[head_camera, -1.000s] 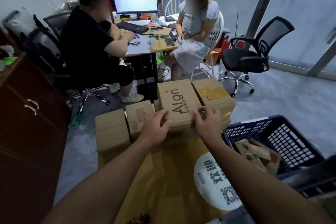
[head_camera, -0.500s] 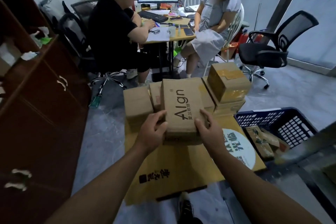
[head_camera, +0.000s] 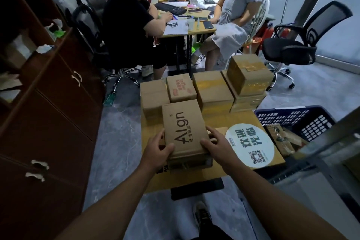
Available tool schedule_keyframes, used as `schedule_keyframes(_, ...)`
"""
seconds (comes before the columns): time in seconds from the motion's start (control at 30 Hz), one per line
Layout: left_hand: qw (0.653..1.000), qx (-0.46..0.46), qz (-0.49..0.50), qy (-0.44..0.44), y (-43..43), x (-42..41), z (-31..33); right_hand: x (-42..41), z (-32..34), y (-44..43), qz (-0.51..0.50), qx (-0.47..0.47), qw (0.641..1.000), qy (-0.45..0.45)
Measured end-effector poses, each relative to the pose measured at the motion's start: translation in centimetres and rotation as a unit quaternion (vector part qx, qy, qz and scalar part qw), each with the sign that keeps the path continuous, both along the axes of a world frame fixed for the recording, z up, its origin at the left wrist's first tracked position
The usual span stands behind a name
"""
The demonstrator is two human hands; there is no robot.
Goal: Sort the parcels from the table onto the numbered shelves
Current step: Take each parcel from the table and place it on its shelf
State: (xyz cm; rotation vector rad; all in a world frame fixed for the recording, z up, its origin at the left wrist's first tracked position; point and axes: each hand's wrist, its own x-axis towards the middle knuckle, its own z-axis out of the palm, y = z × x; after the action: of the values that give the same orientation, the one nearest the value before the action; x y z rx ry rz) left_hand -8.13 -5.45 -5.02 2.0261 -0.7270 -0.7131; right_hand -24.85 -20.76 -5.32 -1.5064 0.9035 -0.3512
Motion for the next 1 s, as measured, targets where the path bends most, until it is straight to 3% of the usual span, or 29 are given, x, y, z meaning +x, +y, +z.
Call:
schedule_keyframes(0.17, 0.996, -0.035, 0.032, 0.069, 0.2, -0.8, 0.1, -0.8, -2.0, -0.3, -0.015, 0.055, 0.998, -0.017)
schedule_keyframes(0.33, 0.999, 0.036, 0.020, 0.005, -0.4, -0.3, -0.3, -1.1, -4.1, 0.2, -0.021, 0.115, 0.993, -0.015)
schedule_keyframes(0.47, 0.992, 0.053, 0.006, 0.113, -0.7, -0.6, -1.3, -2.3, -4.7, -0.4, -0.025, 0.125, 0.992, -0.003)
schedule_keyframes(0.63, 0.995, 0.008, -0.021, 0.102, -2.1, -1.0, -1.5, -1.5, -3.0, -2.6, -0.006, -0.058, 0.993, 0.103)
schedule_keyframes(0.8, 0.987, -0.073, -0.014, 0.141, -4.0, -1.9, -0.1, -0.1, -0.6, -2.2, 0.040, 0.084, 0.996, 0.005)
schedule_keyframes(1.0, 0.984, -0.136, -0.010, 0.114, -4.9, 0.2, 2.3, -0.4, 1.0, -2.9, -0.025, 0.189, 0.972, -0.135)
